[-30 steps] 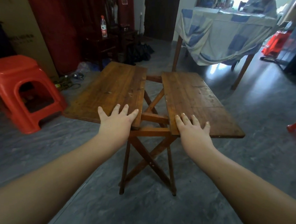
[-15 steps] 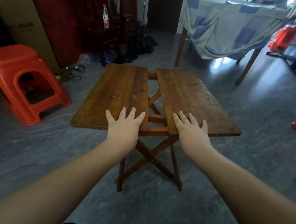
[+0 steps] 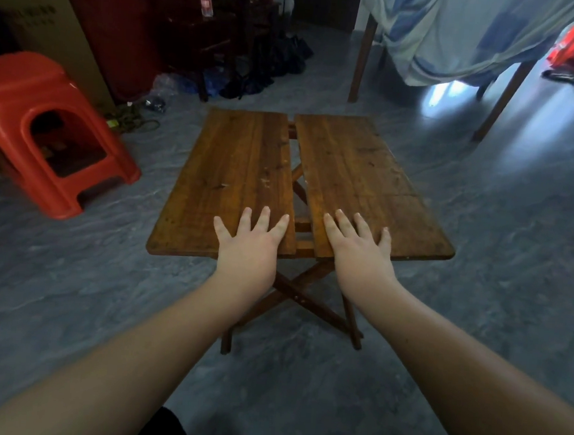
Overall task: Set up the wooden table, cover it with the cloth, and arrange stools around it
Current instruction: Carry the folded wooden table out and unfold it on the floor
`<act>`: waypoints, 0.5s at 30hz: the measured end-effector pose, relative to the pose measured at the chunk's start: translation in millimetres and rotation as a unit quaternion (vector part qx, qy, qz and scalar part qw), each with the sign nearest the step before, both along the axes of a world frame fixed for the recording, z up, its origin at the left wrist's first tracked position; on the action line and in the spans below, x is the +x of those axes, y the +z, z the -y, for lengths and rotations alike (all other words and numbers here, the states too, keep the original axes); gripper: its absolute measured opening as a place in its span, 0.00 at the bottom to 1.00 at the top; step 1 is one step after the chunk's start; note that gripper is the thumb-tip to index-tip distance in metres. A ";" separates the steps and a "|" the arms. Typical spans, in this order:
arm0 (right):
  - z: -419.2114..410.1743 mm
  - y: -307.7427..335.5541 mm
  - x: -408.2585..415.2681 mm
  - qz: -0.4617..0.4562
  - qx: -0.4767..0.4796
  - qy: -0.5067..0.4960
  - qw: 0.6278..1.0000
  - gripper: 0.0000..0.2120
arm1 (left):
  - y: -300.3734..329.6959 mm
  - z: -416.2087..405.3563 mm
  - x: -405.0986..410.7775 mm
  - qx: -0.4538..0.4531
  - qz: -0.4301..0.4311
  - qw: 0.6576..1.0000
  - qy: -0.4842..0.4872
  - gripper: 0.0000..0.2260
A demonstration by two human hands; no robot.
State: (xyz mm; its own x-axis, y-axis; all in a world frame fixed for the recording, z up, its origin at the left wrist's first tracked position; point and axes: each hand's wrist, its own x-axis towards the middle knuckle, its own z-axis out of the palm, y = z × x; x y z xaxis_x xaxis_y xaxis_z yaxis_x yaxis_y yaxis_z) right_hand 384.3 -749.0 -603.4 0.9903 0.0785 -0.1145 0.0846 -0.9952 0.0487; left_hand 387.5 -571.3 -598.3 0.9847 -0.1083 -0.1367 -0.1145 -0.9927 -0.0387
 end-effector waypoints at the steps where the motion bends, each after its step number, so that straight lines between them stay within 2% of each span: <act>1: -0.4 -1.9 -0.6 0.004 0.002 -0.001 1.000 0.46 | -2.5 0.6 -0.4 0.001 0.002 1.000 0.001 0.43; 15: -5.1 -44.4 -16.4 0.018 0.012 -0.004 1.000 0.45 | -49.6 17.9 -11.0 -0.011 0.000 1.000 -0.022 0.45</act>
